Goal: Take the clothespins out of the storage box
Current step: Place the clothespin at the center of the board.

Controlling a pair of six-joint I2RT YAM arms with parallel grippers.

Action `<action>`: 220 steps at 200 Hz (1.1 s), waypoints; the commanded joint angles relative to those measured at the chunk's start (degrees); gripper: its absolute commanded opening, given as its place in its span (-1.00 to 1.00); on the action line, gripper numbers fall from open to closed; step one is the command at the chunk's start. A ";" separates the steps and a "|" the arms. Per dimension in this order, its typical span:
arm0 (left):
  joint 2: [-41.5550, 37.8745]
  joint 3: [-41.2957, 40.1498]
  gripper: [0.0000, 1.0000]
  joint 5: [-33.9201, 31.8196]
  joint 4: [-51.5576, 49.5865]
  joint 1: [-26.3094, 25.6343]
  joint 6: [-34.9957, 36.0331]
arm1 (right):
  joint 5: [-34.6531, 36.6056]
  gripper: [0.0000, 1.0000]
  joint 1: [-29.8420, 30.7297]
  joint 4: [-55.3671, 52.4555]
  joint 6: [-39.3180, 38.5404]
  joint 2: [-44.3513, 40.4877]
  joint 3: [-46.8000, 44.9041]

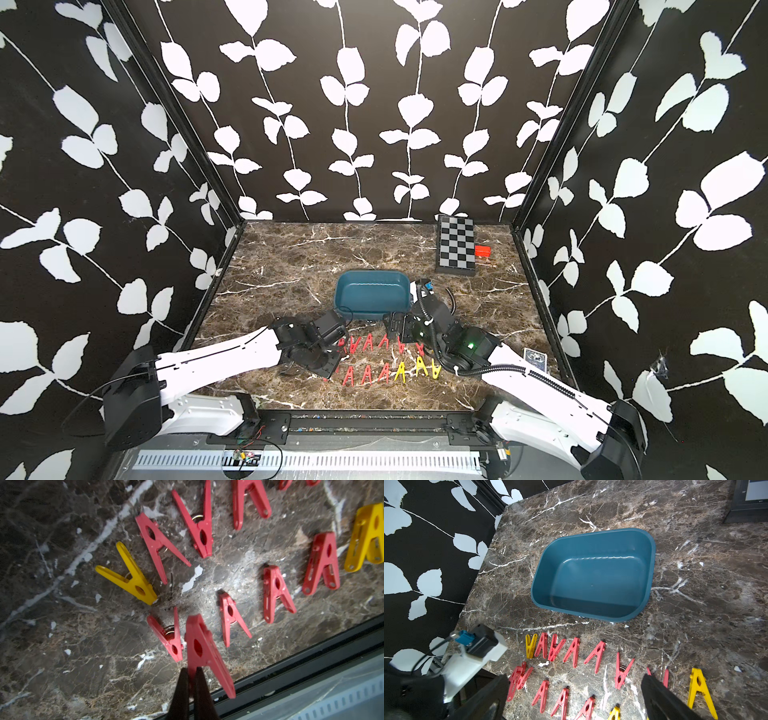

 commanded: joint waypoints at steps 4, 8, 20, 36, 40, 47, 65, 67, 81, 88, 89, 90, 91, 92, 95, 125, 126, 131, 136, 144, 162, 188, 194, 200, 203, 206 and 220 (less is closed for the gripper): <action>1.83 -0.84 -1.00 0.84 2.13 -0.79 0.58 | 2.22 0.98 0.69 -0.38 1.21 -1.09 -0.48; 2.09 -0.91 -1.00 0.89 2.41 -0.91 0.57 | 2.26 0.98 0.69 -0.43 1.28 -1.18 -0.61; 2.80 -1.26 -1.00 1.33 3.23 -0.93 0.59 | 2.39 0.98 0.78 -0.63 1.39 -1.28 -0.66; 3.89 -1.46 -1.00 1.88 4.23 -0.95 0.68 | 2.54 0.98 0.95 -0.78 1.64 -1.37 -0.74; 4.20 -1.51 -1.00 1.87 4.43 -1.10 0.75 | 2.57 0.98 0.96 -0.80 1.65 -1.44 -0.83; 4.76 -1.53 -1.00 1.98 4.71 -1.11 0.79 | 2.57 0.98 1.04 -0.79 1.74 -1.46 -0.92; 6.15 -1.29 -1.00 1.99 5.11 -1.34 1.12 | 2.57 0.98 1.10 -0.87 1.91 -1.57 -1.01; 6.28 -1.24 -1.00 1.99 5.12 -1.38 1.12 | 2.61 0.98 1.13 -0.91 1.92 -1.55 -1.01; 7.21 -1.02 -1.00 2.29 5.16 -1.69 1.14 | 2.77 0.98 1.13 -1.14 1.92 -1.59 -0.93; 7.57 -0.98 -1.00 2.20 5.16 -1.81 1.08 | 2.84 0.98 1.07 -1.14 2.00 -1.63 -1.00; 7.63 -0.99 -1.00 2.18 5.18 -1.81 1.10 | 2.84 0.98 1.15 -1.18 2.00 -1.63 -1.00; 7.67 -0.96 -1.00 2.17 5.20 -1.85 1.11 | 2.84 0.98 1.14 -1.20 2.01 -1.68 -1.01; 7.69 -0.94 -1.00 2.12 5.21 -1.88 1.12 | 2.83 0.98 1.14 -1.25 1.96 -1.70 -1.01; 7.74 -0.93 -1.00 2.10 5.21 -1.89 1.12 | 2.88 0.98 1.18 -1.24 1.98 -1.71 -1.01; 7.86 -1.02 -1.00 1.96 5.21 -1.90 1.04 | 2.89 0.98 1.17 -1.22 2.00 -1.72 -1.03; 8.94 -1.32 -1.00 0.46 4.53 -1.90 0.69 | 3.20 0.98 1.20 -1.47 2.01 -1.93 -1.10; 8.98 -1.34 -1.00 0.43 4.48 -1.90 0.69 | 3.19 0.98 1.17 -1.48 2.01 -1.96 -1.10; 9.06 -1.41 -1.00 0.24 4.37 -1.90 0.59 | 3.19 0.98 1.18 -1.40 2.01 -1.97 -1.10; 9.18 -1.37 -1.00 0.14 4.35 -1.85 0.67 | 3.25 0.98 1.22 -1.43 2.01 -1.98 -1.10; 9.33 -1.54 -1.00 0.16 4.17 -1.90 0.68 | 3.20 0.98 1.22 -1.40 2.01 -1.98 -1.10; 9.46 -1.71 -1.00 -0.26 4.03 -1.89 0.42 | 3.14 0.98 1.22 -1.45 2.01 -1.90 -1.02; 9.81 -1.85 -0.92 -0.30 4.22 -1.90 0.52 | 3.01 0.98 1.22 -1.29 2.01 -1.72 -1.01; 9.91 -1.91 -0.90 -0.30 4.27 -1.88 0.51 | 3.01 0.98 1.21 -1.25 2.01 -1.72 -1.05; 9.90 -1.93 -0.89 -0.32 4.38 -1.85 0.49 | 3.01 0.98 1.21 -1.22 2.01 -1.64 -1.01; 9.92 -2.00 -0.88 -0.36 4.35 -1.85 0.44 | 3.01 0.98 1.14 -1.20 2.01 -1.63 -0.94; 9.90 -1.98 -0.87 -0.38 4.35 -1.85 0.49 | 3.01 0.98 1.17 -1.28 2.01 -1.63 -0.92; 9.74 -2.07 -0.80 -0.23 4.42 -1.90 0.42 | 2.92 0.98 1.22 -1.18 2.01 -1.46 -0.77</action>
